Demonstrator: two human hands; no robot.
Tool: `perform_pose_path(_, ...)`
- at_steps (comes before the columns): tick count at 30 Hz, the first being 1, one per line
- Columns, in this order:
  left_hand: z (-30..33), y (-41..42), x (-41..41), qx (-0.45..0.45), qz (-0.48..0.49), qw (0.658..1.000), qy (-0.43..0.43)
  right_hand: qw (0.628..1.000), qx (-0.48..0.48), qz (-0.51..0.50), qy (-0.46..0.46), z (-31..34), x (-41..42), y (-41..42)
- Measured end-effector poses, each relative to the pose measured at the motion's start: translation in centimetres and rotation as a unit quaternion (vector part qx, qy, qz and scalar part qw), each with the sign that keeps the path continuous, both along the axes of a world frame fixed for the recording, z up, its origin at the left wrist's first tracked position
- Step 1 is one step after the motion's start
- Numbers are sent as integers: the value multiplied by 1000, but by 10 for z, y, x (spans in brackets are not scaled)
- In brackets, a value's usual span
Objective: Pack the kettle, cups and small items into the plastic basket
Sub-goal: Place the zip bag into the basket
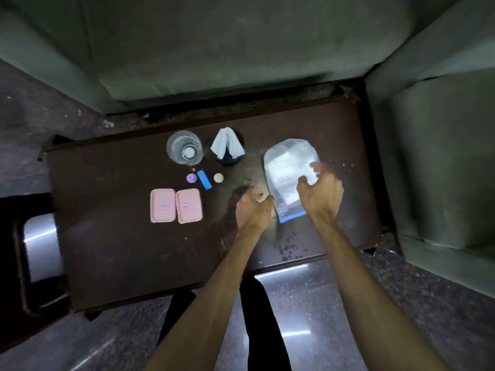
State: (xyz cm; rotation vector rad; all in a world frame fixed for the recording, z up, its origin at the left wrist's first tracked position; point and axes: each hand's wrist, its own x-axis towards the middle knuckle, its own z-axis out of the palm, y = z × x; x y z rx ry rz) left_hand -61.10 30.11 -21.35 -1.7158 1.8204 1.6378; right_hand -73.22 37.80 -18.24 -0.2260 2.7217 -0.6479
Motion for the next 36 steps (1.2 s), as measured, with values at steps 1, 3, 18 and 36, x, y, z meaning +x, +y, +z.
perform_pose_path(1,-9,2,-9,13,19,1000,-5,1000,20,1,-2,-6,-15,2)
perform_pose_path(3,-24,5,-23,29,46,999,-8,996,71,19,-42,-21,-44,4)
perform_pose_path(18,-42,-16,6,196,203,955,92,912,-76,-21,-403,-30,-52,22)
perform_pose_path(36,80,-180,269,178,400,848,298,826,-246,195,-468,65,147,-179)
